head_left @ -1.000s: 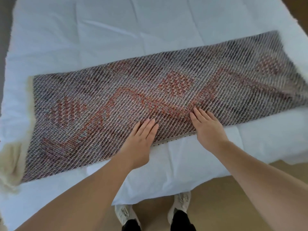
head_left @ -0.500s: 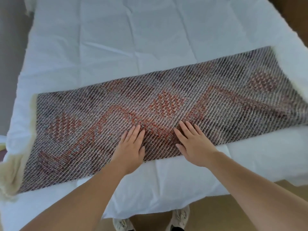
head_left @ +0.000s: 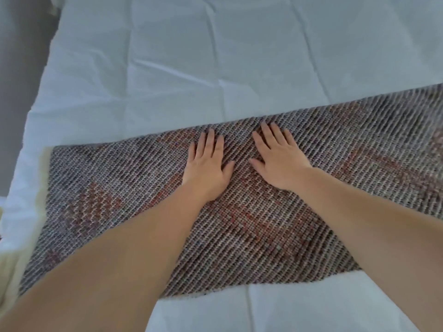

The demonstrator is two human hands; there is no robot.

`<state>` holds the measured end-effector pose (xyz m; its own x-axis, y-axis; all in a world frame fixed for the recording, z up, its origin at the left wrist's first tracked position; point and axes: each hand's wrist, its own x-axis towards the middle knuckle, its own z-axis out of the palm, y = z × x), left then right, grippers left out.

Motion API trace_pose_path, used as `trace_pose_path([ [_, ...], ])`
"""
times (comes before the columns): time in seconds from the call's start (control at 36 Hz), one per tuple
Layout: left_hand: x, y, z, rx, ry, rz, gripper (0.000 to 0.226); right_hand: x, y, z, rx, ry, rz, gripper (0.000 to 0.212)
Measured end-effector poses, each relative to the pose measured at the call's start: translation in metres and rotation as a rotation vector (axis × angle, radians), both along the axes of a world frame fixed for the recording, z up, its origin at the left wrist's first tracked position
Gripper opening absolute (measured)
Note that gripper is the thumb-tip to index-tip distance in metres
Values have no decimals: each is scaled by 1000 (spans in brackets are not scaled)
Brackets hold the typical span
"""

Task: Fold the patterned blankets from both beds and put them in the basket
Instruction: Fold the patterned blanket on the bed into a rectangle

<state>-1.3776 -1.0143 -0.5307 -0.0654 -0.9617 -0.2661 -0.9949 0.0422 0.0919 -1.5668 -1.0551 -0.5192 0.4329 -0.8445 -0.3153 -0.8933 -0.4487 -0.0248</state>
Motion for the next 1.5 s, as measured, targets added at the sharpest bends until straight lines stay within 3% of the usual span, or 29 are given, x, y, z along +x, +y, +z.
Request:
trace_pose_path([
  [0.33, -121, -38, -3, 45, 28, -137, 72, -170, -33, -2, 44, 132, -245, 76],
  [0.83, -457, -44, -4, 87, 103, -403, 68, -450, -107, -11, 15, 72, -196, 73],
  [1.11, -539, -24, -3, 109, 205, -593, 62, -486, -123, 5, 111, -125, -184, 65],
  [1.31, -569, -19, 22, 53, 122, -968, 64, -485, -109, 28, 147, -260, -235, 50],
  [1.39, -584, -17, 29, 80, 170, -931, 58, -488, -105, 39, 152, -263, -246, 47],
  [1.5, -595, -19, 29, 258, 291, -776, 46, -489, -117, 42, 172, -319, -249, 54],
])
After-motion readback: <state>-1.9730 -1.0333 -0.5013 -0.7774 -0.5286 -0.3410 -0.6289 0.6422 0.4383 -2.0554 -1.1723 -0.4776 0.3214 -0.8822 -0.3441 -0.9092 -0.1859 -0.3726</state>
